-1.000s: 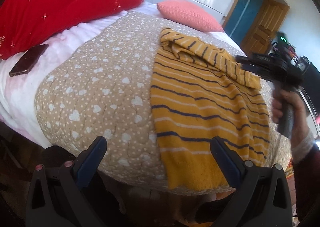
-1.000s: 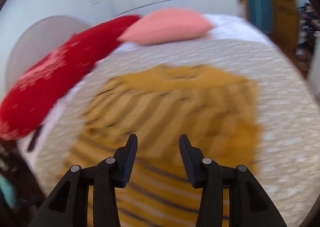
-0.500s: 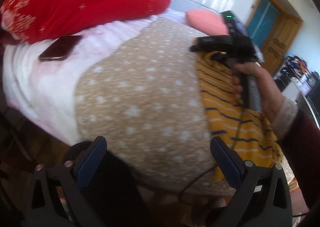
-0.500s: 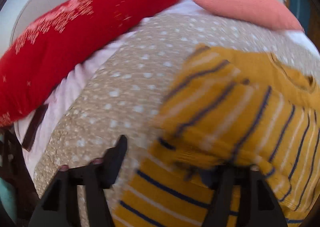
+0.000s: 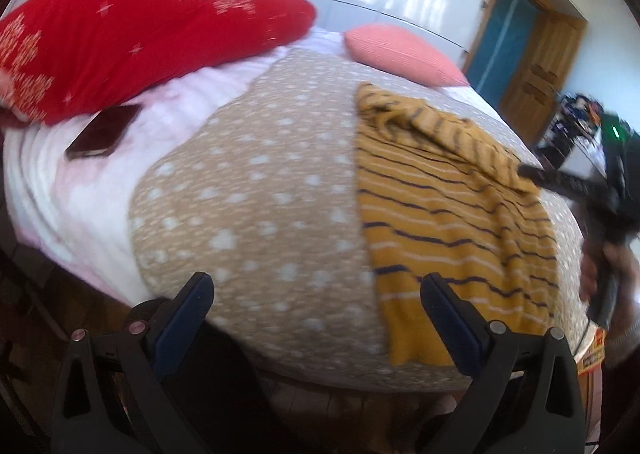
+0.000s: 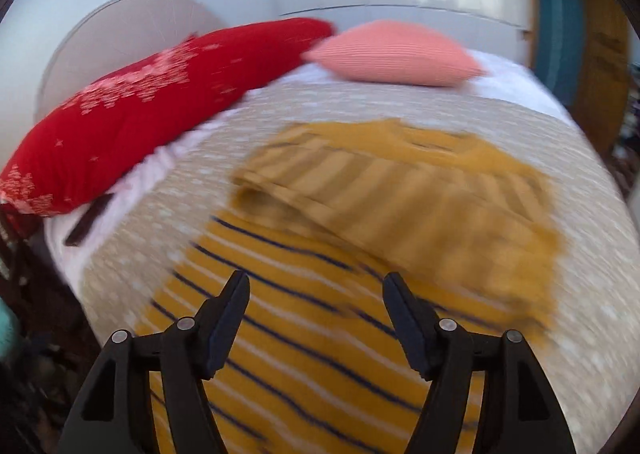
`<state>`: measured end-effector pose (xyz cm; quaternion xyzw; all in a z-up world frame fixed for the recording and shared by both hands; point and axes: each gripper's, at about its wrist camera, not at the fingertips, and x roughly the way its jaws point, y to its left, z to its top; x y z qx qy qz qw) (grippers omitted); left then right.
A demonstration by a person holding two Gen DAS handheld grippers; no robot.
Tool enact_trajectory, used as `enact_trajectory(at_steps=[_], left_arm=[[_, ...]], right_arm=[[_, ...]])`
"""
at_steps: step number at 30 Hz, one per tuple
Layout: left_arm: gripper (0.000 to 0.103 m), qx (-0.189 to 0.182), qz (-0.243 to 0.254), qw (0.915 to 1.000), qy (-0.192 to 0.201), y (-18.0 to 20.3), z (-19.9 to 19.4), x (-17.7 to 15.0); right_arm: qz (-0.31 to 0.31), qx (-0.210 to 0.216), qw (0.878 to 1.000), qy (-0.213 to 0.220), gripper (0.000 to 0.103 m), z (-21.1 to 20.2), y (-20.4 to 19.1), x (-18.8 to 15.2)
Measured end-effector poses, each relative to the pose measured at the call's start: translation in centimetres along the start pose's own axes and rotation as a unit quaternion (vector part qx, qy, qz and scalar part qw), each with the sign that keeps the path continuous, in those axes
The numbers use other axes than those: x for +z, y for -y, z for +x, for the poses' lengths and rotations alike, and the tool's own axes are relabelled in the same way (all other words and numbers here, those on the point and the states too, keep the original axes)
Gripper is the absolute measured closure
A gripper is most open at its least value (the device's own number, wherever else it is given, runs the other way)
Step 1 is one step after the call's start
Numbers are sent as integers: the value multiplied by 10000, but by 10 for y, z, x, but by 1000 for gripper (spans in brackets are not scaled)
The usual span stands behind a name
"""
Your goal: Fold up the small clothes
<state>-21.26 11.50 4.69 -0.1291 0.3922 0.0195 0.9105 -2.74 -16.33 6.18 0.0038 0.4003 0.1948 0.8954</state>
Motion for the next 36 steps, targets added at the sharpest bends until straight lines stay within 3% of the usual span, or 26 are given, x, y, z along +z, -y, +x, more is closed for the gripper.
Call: enact_trajectory(at_steps=[3, 8, 13, 18, 23, 25, 32, 36], left_arm=[[0, -45, 257, 9997, -23, 26, -2, 5], [0, 55, 575, 9982, 166, 64, -22, 25], [0, -124, 1176, 9924, 338, 108, -61, 65], [0, -418, 2247, 9689, 952, 174, -144, 114], [0, -1024, 2734, 9513, 990, 222, -222, 147], [0, -1049, 2926, 9446, 1052, 238, -244, 149], [0, -1073, 3460, 9259, 1069, 275, -281, 145], [0, -988, 3609, 9185, 1276, 283, -289, 138]], right_arm=[[556, -392, 9977, 32, 27, -34, 48, -42], [1351, -542, 9893, 69, 27, -71, 96, -90], [1984, -532, 9786, 137, 27, -99, 123, -118], [2132, -612, 9748, 217, 27, -120, 131, -131], [2234, -742, 9717, 179, 26, -129, 137, -138], [2257, -782, 9710, 141, 26, -131, 138, -139], [2162, -822, 9729, -46, 26, -125, 130, -134], [2123, -748, 9743, -102, 26, -118, 122, -130]])
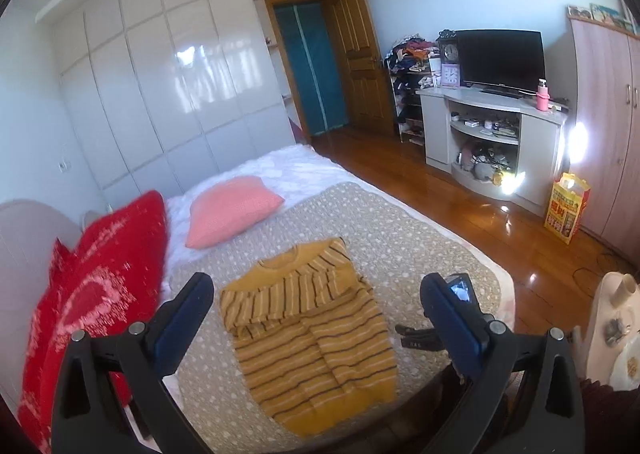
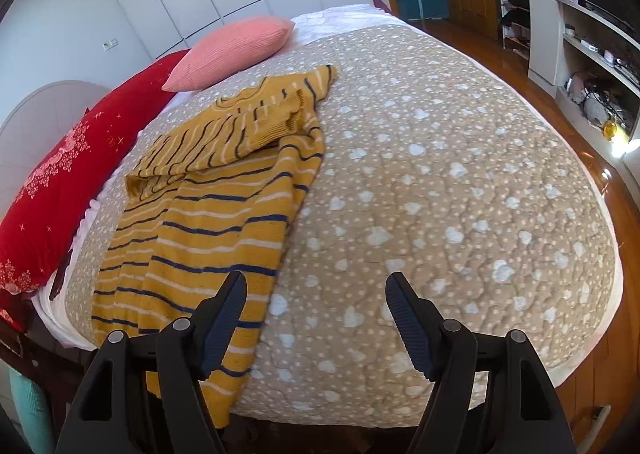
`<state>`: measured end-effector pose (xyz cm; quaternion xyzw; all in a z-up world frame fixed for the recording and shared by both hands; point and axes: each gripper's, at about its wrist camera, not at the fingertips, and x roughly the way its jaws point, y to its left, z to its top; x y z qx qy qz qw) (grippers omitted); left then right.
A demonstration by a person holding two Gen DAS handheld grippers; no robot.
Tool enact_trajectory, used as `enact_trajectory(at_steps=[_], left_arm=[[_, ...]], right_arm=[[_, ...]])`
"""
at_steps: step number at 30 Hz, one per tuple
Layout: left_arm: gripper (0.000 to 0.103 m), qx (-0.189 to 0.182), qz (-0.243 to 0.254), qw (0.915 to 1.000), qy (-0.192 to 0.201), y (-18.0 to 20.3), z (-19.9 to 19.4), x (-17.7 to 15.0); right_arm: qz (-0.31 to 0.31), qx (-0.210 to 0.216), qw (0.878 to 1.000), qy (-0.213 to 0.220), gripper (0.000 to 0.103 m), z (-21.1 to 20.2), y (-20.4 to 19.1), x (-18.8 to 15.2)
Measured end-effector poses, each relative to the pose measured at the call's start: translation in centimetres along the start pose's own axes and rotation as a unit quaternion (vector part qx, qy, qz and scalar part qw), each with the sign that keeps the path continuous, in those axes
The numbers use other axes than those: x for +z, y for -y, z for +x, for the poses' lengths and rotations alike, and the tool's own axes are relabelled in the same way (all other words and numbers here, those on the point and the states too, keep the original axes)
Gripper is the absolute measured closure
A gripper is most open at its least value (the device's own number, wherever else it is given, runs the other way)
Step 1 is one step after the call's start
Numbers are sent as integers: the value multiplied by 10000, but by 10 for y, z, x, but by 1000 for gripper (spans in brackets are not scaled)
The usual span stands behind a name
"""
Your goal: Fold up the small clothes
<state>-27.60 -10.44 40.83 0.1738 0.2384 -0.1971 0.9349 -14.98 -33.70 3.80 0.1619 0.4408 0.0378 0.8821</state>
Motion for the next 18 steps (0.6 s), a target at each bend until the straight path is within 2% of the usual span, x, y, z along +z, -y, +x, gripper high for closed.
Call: enact_trajectory(at_steps=[5, 9, 14, 18], left_arm=[[0, 71, 182, 9998, -90, 8, 3, -5], [0, 371, 231, 9989, -146, 1, 9, -14], [0, 262, -588, 9961, -602, -43, 18, -24], [0, 70, -958, 9926, -741, -57, 18, -35]], right_arm=[[-35, 52, 9999, -152, 26, 11, -11, -2], [-129, 66, 9997, -182, 26, 14, -19, -1], [-219, 78, 9997, -113, 26, 10, -26, 3], [-240, 68, 9996, -141, 26, 11, -28, 3]])
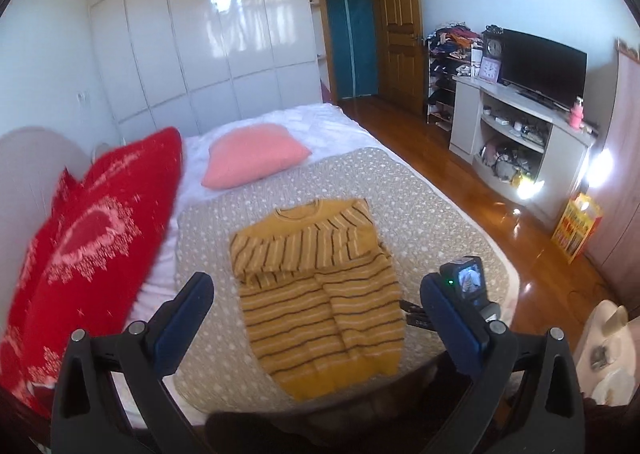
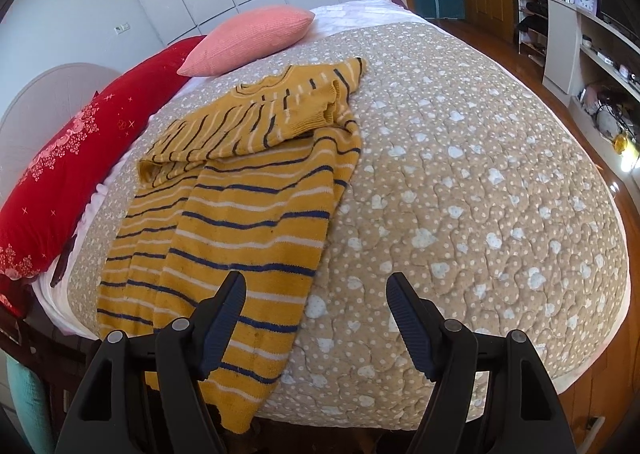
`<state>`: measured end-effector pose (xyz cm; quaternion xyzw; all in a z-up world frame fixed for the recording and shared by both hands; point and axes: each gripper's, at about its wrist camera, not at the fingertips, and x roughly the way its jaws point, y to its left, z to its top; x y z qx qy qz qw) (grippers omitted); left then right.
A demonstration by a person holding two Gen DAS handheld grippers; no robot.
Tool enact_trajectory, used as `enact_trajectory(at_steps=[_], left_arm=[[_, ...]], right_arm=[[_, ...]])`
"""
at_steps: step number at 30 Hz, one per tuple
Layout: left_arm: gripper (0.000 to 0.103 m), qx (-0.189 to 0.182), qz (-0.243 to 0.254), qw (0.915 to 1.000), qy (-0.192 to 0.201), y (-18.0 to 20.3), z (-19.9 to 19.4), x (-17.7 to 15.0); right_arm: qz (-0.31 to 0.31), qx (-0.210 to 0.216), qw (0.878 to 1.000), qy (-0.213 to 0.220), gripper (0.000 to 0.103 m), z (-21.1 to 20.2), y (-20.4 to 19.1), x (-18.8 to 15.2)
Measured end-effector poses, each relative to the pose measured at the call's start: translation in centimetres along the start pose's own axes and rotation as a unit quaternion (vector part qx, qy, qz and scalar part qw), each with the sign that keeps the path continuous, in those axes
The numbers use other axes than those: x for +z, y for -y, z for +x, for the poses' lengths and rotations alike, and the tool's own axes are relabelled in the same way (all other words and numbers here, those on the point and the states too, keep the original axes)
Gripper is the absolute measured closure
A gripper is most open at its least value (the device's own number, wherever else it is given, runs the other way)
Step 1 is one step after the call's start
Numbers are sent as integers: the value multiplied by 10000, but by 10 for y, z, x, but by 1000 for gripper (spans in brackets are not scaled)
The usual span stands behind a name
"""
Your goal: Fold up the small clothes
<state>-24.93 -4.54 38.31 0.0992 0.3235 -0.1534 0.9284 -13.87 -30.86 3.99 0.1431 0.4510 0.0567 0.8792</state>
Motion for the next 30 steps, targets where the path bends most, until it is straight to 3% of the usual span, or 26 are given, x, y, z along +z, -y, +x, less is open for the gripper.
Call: enact_trajectory(at_steps=[4, 9, 13, 15, 18, 20, 25, 28, 30], left_arm=[[0, -230, 75, 9996, 165, 4, -6, 1], [0, -549, -260, 9975, 360, -9, -7, 0], [0, -855, -395, 9943, 498, -12, 19, -33], [0, -896, -794, 9913, 543, -21, 47, -66], [0, -705, -1614, 9838, 344, -47, 94, -122], [0, -304, -2029, 9786, 161, -64, 113, -152], [0, 741, -2358, 9689, 81, -97, 126, -203], [0, 961, -2624, 9600, 149, -108, 125, -229], [0, 1004, -2636, 9593, 134, -113, 128, -236]], right_arm=[[-44, 0, 10000, -75, 26, 5, -4, -1], [-183, 11, 9998, -128, 26, 9, -15, -1], [-271, -82, 9993, -232, 25, 16, -24, -4], [-277, -83, 9992, -275, 25, 20, -29, -6], [-404, -135, 9987, -273, 25, 21, -43, -7], [-613, -214, 9975, -270, 25, 22, -58, -7], [-1081, -310, 9934, -203, 25, 26, -96, -8], [-1098, -275, 9934, -175, 25, 30, -115, -8], [-1083, -270, 9936, -154, 25, 32, -128, -6]])
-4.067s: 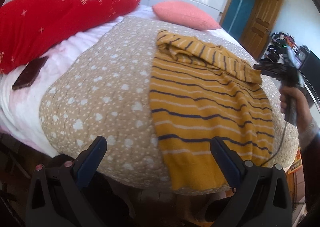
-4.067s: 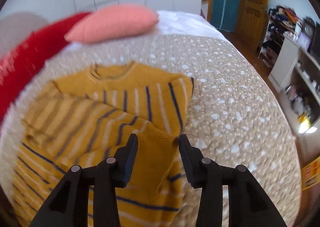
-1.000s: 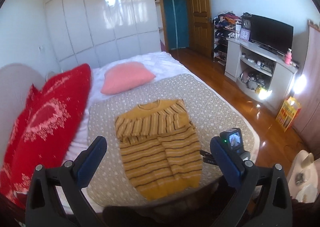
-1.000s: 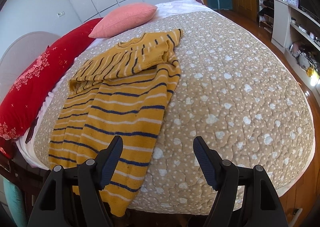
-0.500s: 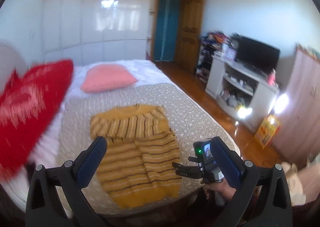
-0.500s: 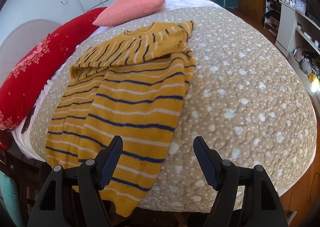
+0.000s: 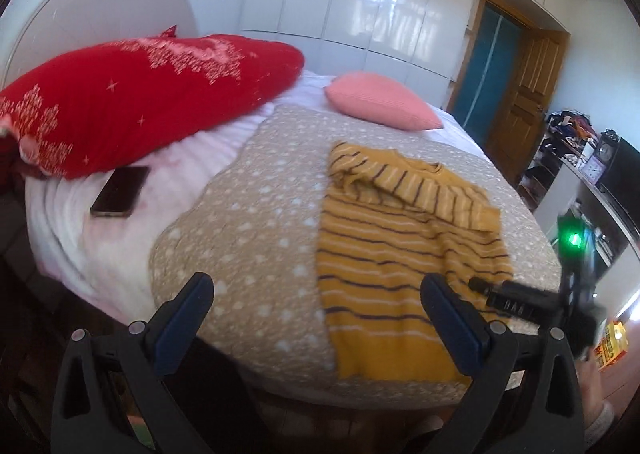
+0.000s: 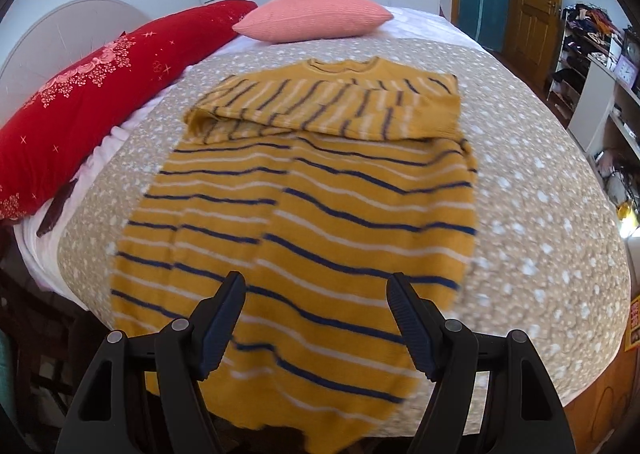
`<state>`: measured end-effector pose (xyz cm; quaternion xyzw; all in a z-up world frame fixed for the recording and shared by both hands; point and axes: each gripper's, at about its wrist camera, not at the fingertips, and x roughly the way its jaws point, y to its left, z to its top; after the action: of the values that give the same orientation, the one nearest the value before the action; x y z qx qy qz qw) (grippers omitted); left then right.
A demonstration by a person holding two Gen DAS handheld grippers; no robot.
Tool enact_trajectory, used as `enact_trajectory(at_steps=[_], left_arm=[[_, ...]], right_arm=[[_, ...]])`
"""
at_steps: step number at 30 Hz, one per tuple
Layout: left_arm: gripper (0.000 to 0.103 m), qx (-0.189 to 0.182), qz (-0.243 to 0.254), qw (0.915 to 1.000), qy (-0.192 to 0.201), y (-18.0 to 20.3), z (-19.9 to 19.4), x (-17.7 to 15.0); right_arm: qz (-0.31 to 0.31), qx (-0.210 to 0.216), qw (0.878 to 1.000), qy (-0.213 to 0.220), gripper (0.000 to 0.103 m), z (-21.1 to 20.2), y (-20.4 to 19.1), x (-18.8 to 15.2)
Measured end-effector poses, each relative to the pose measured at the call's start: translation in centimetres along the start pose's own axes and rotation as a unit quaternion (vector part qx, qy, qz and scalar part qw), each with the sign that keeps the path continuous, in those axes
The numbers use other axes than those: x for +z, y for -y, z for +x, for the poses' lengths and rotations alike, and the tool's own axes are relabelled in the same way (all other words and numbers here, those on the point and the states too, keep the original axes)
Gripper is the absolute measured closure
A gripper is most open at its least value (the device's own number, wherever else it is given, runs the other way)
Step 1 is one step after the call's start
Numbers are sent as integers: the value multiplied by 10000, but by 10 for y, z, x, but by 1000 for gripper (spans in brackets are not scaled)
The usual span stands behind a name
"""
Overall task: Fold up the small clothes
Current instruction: 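Move the open right tool over the sweater hem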
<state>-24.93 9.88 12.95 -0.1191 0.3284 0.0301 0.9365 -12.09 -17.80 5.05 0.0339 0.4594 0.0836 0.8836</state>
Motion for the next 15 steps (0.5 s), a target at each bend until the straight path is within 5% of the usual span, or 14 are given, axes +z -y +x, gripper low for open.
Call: enact_trajectory(at_steps=[9, 15], left_arm=[[0, -60, 154, 9998, 98, -16, 3, -16], [0, -39, -17, 9999, 132, -28, 5, -15]], right_arm=[[-489, -305, 9983, 108, 25, -4, -57, 15], [-349, -382, 9986, 57, 25, -3, -57, 19]])
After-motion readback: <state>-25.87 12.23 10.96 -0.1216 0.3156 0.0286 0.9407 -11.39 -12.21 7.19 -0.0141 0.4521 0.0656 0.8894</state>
